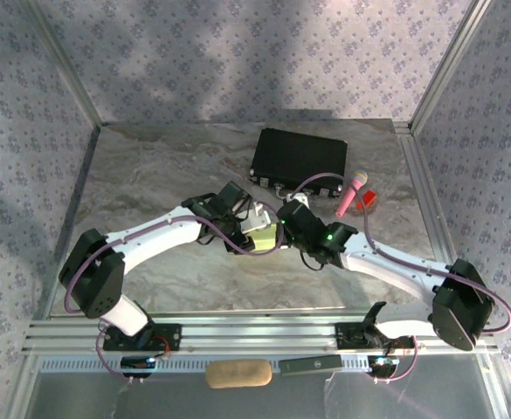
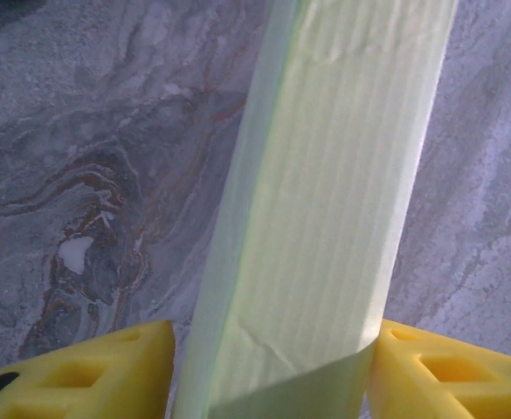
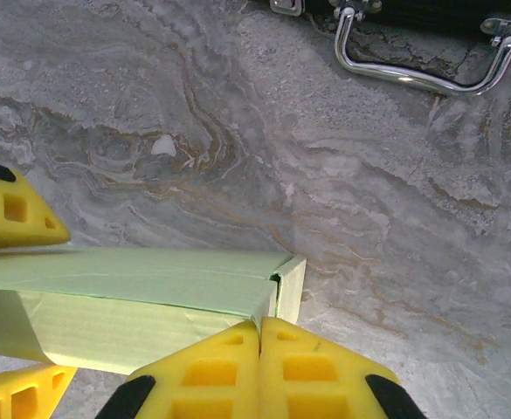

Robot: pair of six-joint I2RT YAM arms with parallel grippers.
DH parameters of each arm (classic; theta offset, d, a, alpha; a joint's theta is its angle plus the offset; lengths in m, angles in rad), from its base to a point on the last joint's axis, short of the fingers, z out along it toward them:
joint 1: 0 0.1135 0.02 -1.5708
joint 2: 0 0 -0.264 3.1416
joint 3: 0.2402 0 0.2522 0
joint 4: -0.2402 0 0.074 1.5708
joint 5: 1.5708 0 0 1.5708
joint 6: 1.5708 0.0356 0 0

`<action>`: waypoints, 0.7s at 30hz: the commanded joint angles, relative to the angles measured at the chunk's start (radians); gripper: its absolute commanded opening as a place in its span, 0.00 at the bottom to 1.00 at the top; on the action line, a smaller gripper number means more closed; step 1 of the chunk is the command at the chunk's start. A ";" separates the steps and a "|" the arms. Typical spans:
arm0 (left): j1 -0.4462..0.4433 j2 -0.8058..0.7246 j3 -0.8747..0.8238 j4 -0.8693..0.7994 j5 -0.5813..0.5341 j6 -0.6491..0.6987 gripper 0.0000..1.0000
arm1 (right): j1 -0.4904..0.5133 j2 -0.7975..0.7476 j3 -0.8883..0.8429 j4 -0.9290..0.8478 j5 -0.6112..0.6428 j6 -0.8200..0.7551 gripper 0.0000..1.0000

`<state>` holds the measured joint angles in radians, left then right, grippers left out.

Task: Fold the paper box

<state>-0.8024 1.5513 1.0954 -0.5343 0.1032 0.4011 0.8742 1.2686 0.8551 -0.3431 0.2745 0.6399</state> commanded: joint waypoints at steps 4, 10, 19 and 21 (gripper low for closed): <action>0.011 -0.124 -0.032 0.109 0.020 -0.143 0.64 | 0.023 0.010 0.005 -0.041 0.034 0.014 0.00; 0.010 -0.210 -0.081 0.145 -0.006 -0.248 1.00 | 0.041 0.032 0.027 -0.049 0.050 0.021 0.00; 0.029 -0.364 -0.107 0.166 -0.136 -0.464 0.73 | 0.058 0.046 0.051 -0.069 0.081 0.030 0.00; 0.042 -0.407 -0.106 0.129 -0.180 -0.552 0.56 | 0.058 0.048 0.058 -0.079 0.084 0.032 0.00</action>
<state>-0.7769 1.2095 0.9848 -0.3935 0.0017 -0.0063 0.9237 1.3006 0.8822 -0.3645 0.3305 0.6487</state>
